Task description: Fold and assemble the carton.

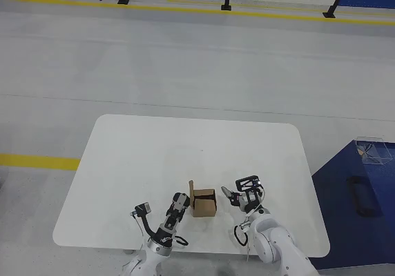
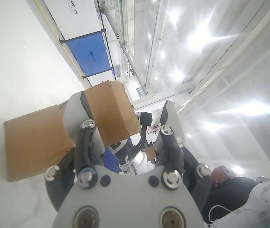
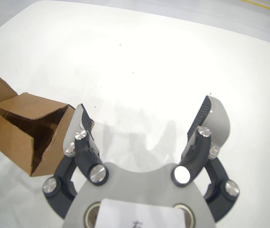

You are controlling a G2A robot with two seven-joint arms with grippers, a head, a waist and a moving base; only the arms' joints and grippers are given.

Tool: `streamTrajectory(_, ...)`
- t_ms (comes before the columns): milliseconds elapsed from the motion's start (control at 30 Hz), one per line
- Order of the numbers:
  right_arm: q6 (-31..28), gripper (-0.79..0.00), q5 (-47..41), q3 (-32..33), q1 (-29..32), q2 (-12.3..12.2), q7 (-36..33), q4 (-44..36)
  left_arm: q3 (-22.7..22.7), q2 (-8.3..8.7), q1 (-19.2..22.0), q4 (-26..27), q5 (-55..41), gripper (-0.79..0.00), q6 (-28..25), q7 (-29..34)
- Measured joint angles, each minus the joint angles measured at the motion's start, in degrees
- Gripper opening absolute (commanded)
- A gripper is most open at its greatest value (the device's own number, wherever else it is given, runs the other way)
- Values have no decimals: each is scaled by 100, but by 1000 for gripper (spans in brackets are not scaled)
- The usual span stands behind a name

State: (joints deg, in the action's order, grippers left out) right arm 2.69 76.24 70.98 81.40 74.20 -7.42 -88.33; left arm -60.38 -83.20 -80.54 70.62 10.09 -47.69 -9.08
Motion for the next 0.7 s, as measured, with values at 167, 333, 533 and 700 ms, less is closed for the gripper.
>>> streamTrajectory(167, -29, 0, 44, -9, 18, 4, -30, -1, 79, -12, -56, 221, 70, -209, 310, 149)
streamTrajectory(333, -83, 0, 46, -1, 20, 7, -65, -6, 220, -58, 75, 204, 121, -212, 874, 275)
streamTrajectory(533, -109, 0, -44, 69, 26, 9, -81, 0, 211, -72, 96, 296, 224, -9, 1367, 267)
streamTrajectory(700, -120, 0, -185, 121, 4, 14, -133, 10, 25, -23, -144, 593, 236, 0, 1325, 223)
